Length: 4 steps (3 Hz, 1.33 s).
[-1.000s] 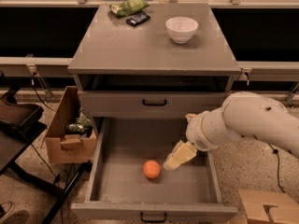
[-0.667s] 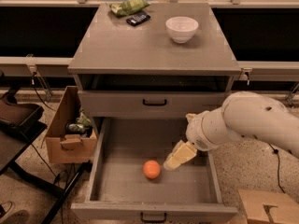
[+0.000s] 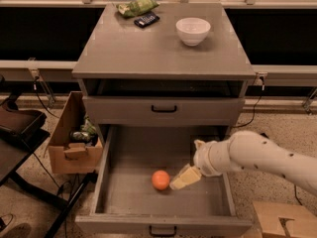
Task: Pick orange from middle drawer and place on counter
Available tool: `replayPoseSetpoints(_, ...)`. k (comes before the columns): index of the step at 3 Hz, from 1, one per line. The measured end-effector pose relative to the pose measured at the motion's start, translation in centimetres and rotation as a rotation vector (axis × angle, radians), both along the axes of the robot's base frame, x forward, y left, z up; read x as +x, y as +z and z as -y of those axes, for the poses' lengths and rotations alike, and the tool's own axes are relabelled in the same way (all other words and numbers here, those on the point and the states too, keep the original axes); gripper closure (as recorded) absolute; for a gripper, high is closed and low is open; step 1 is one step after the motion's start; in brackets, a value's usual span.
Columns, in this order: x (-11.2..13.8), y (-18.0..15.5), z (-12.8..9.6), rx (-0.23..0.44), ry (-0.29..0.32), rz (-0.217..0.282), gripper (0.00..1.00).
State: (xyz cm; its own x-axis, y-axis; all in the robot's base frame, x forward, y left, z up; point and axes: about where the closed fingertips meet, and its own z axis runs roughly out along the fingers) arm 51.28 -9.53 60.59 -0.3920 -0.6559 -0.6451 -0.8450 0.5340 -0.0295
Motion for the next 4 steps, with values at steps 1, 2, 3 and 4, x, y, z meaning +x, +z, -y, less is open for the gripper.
replayPoseSetpoints(1, 1.0, -4.3, 0.5, 0.034, 0.007, 0.020, 0.00)
replayPoseSetpoints(2, 2.1, -10.3, 0.6, 0.069, 0.037, 0.037, 0.00)
replayPoseSetpoints(3, 2.6, -13.7, -0.8, 0.108, 0.059, 0.037, 0.00)
replayPoseSetpoints(4, 3.1, -16.7, -2.5, 0.121, 0.082, 0.024, 0.00)
